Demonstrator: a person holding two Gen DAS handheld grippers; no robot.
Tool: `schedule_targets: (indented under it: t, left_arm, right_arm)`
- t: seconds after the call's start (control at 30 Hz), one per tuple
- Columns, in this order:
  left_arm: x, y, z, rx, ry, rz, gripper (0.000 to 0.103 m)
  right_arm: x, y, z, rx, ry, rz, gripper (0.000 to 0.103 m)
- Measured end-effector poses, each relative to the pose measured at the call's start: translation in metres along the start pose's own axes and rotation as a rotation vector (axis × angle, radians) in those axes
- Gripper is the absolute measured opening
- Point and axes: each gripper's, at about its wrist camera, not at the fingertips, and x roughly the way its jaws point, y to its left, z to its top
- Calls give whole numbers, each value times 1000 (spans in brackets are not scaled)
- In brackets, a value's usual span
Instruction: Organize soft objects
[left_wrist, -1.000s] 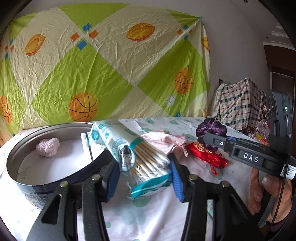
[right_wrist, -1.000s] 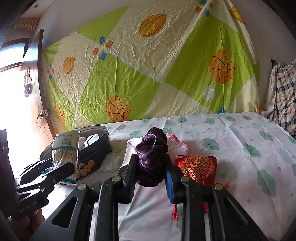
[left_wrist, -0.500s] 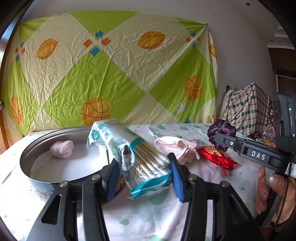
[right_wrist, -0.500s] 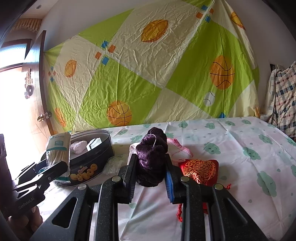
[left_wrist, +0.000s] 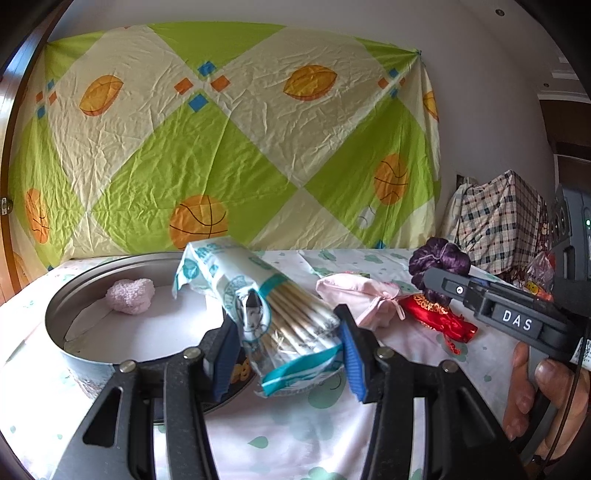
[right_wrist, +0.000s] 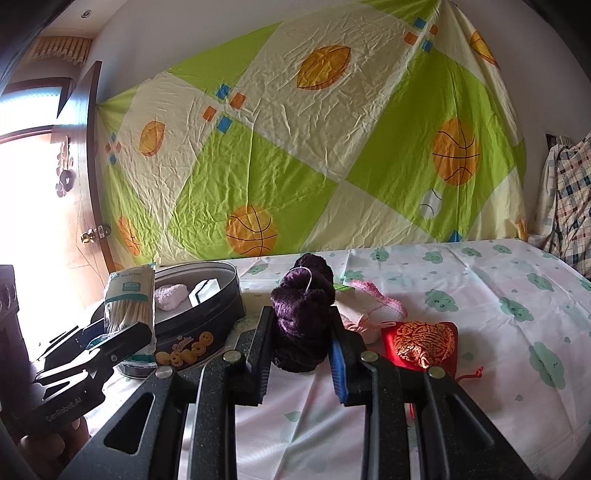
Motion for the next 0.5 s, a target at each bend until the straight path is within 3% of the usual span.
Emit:
schedule_targets:
  t: [0.5]
  left_arm:
    - [-2, 10, 1, -19, -6, 9, 49]
  right_arm:
    - [1, 8, 0, -3, -6, 4, 29]
